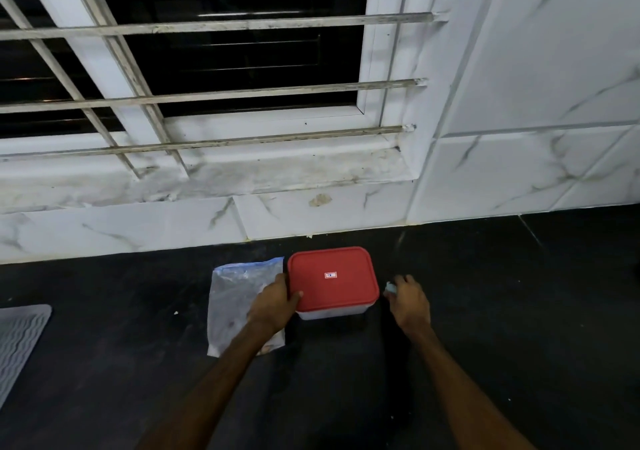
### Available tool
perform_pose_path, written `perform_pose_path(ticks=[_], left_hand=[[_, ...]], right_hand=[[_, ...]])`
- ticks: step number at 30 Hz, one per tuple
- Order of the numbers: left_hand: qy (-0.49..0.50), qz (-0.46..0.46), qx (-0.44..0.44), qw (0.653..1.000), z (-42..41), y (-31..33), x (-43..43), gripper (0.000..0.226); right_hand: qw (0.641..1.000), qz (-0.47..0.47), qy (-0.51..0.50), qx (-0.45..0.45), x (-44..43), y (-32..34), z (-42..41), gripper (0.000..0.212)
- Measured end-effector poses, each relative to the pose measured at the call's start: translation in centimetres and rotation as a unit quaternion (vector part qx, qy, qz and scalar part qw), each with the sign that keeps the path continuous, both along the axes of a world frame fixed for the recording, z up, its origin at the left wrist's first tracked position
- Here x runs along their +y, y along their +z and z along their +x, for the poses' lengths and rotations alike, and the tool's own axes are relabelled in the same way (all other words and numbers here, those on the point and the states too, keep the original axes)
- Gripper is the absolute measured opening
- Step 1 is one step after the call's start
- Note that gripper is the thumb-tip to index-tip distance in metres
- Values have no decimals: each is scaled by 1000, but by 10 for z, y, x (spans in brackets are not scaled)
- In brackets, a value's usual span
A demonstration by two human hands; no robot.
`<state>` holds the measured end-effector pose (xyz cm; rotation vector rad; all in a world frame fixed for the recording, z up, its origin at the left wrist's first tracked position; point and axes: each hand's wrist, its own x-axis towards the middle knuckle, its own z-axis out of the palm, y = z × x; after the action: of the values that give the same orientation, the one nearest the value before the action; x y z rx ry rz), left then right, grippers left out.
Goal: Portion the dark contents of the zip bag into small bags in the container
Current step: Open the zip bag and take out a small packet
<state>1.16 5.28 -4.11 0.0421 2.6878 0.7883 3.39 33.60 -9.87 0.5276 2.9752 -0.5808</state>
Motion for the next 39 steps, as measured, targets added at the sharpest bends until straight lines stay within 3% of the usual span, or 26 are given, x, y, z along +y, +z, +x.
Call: perform_pose_path(ticks=[7, 12, 17, 21, 25, 30, 35, 39], left_hand=[[-2, 6, -1, 1000, 6, 0, -3, 52], [57, 15, 25, 998, 1, 9, -25, 49], [146, -16, 39, 988, -14, 11, -87, 39], [170, -21, 30, 985, -25, 3, -115, 24], [158, -9, 39, 987, -35, -6, -118, 19], [59, -22, 82, 995, -59, -20, -130, 35], [-31, -51, 73, 996, -87, -24, -130, 53], [-108, -42, 30, 993, -102, -30, -128, 55]], right_hand=[[999, 27, 14, -15, -3, -12, 2, 30], [999, 32, 17, -36, 2, -6, -2, 47], [992, -19, -3, 123, -15, 37, -38, 35], [971, -37, 110, 211, -73, 79, -85, 20], [959, -69, 250, 117, -151, 87, -125, 21], [936, 68, 341, -59, -215, 65, -150, 30], [909, 139, 368, -137, -237, 42, -155, 35], [891, 198, 388, -128, -242, 39, -151, 25]])
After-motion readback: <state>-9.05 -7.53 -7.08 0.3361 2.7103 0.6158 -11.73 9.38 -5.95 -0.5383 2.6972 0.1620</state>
